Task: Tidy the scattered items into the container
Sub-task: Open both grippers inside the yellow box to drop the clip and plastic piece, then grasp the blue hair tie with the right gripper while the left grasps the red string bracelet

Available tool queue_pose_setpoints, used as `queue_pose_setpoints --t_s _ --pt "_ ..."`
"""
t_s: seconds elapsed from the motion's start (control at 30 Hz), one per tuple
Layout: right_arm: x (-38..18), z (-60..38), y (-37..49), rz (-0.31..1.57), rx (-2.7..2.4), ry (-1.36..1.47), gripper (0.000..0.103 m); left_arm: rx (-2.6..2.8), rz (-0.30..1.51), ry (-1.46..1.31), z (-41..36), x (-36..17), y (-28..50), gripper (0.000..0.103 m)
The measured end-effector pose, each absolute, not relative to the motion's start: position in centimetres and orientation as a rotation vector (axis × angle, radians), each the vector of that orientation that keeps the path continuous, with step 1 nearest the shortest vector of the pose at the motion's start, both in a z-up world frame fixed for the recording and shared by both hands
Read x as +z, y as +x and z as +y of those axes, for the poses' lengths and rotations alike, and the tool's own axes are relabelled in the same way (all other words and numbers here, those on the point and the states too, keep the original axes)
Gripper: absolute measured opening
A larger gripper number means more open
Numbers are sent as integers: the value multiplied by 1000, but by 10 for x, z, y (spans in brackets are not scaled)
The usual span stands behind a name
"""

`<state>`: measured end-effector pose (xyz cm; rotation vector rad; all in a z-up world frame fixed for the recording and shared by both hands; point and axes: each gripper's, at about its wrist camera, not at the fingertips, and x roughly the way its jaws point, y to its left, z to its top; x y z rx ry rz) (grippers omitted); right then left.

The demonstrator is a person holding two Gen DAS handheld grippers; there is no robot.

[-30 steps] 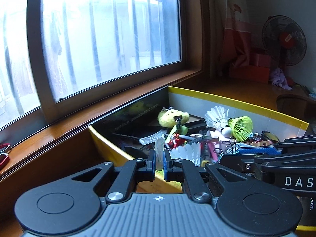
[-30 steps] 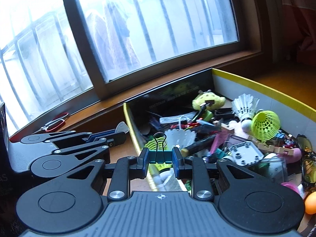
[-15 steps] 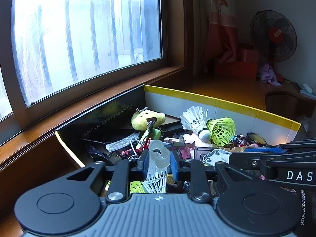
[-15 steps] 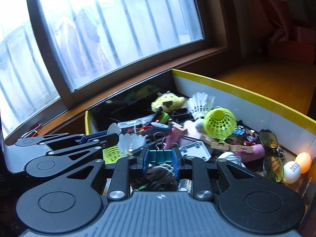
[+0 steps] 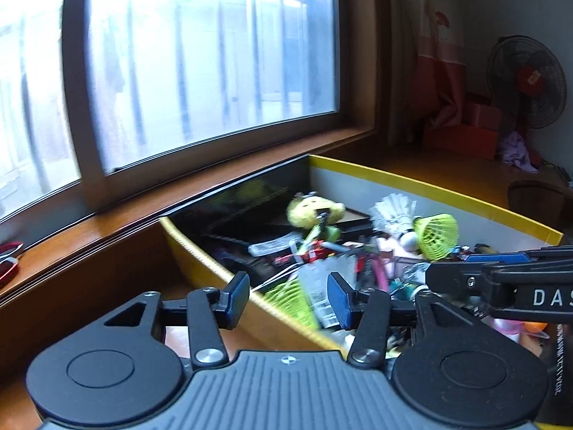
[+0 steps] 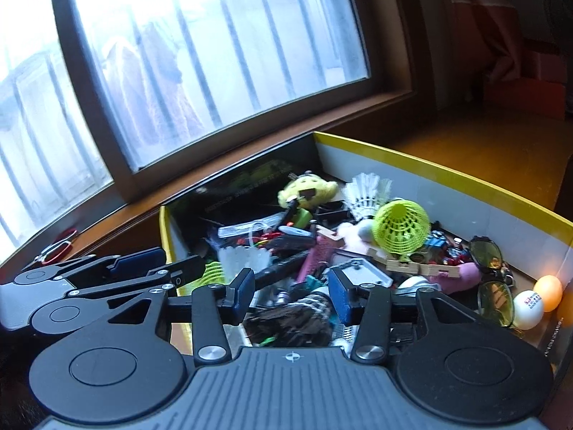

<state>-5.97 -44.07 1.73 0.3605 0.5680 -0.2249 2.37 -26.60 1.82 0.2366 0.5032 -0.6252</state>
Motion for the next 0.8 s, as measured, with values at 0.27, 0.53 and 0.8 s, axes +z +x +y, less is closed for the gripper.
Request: queue_pose_setpoints --t_s 0.27,0.53,0.8 --pt "26 -381 -42 592 -86 294 47 -444 548 192 -181 18 24 59" --pt "23 -300 -20 649 101 241 47 -241 643 147 -75 -2 19 60" --pt "-4 -212 4 773 309 175 46 -37 724 85 32 -25 10 60"
